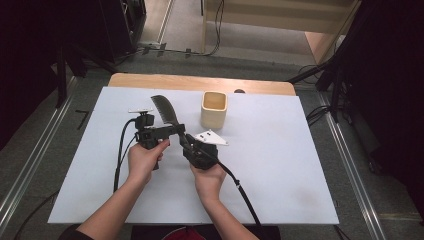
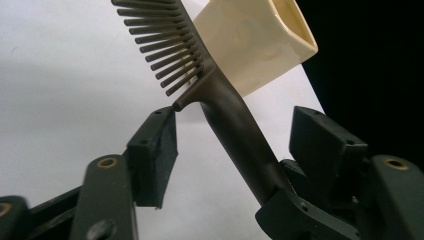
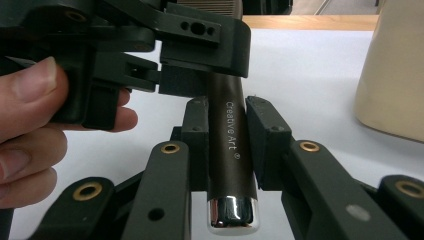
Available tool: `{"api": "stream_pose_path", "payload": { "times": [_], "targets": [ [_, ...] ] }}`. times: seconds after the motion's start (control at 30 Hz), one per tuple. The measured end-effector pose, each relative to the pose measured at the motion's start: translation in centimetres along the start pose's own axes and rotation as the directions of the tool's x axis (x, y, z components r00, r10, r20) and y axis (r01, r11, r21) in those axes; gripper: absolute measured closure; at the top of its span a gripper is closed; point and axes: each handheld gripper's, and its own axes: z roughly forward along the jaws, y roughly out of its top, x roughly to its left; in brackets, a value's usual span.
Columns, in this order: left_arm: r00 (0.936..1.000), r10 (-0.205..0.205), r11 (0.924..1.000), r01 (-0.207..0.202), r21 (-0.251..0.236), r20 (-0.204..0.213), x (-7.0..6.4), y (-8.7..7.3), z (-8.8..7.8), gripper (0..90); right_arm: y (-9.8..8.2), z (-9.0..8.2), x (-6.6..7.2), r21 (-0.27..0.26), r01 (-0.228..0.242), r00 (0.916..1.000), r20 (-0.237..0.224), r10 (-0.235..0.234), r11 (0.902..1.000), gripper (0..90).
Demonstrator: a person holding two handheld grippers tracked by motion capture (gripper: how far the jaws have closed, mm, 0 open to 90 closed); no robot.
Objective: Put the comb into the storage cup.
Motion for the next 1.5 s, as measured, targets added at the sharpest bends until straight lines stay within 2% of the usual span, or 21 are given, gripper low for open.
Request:
{"api": "stream_pose_path", "payload": {
  "times": [0.1,0.23,0.33,0.4,0.5,0.83,0.93,1.1,1.3,1.5],
  "targets": [
    [0.9995,-0.028,0.9996,0.028,0.001,0.013,0.15,0.1,0.01,43.5,-0.04,0.01,0.1,-0.011,-0.008,1.0,-0.004,0.008,0.9999,70.3],
    [0.999,-0.042,0.9991,0.042,0.001,0.016,0.17,0.1,0.06,46.2,-0.11,0.1,0.24,-0.014,-0.011,0.9999,-0.008,0.01,0.9998,70.3],
    [0.998,-0.056,0.9984,0.056,0.006,0.031,0.27,0.13,0.1,51.6,-0.21,0.17,0.37,-0.011,-0.013,0.9999,-0.009,0.013,0.9998,70.3],
    [0.9987,-0.048,0.9988,0.048,0.007,0.019,0.14,0.07,0.12,56.1,-0.25,0.21,0.4,-0.012,-0.013,0.9998,-0.012,0.013,0.9998,70.2],
    [0.9978,-0.061,0.9981,0.06,0.013,0.025,0.23,0.1,0.08,61.3,-0.27,0.14,0.35,-0.022,-0.018,0.9997,-0.015,0.018,0.9996,70.3],
    [0.9931,-0.104,0.9945,0.103,0.016,0.054,0.52,0.14,-0.02,64.8,-0.42,0.23,0.31,-0.029,-0.022,0.9995,-0.023,0.021,0.9993,70.2],
    [0.9937,-0.099,0.9951,0.098,0.015,0.054,0.31,0.15,-0.13,66.4,-0.46,0.28,0.26,-0.025,-0.022,0.9994,-0.025,0.022,0.9994,70.3],
    [0.9906,-0.116,0.9931,0.115,0.024,0.072,0.39,0.24,-0.23,68.8,-0.61,0.29,0.28,-0.027,-0.021,0.9995,-0.026,0.02,0.9994,70.3],
    [0.9902,-0.118,0.9927,0.116,0.03,0.074,0.44,0.27,-0.3,71.2,-0.75,0.44,0.26,-0.01,-0.024,0.9992,-0.034,0.024,0.9997,70.2],
    [0.9852,-0.144,0.9894,0.141,0.034,0.093,0.67,0.28,-0.32,72.5,-0.76,0.52,0.21,-0.009,-0.019,0.9991,-0.038,0.019,0.9998,70.1]
  ]
}}
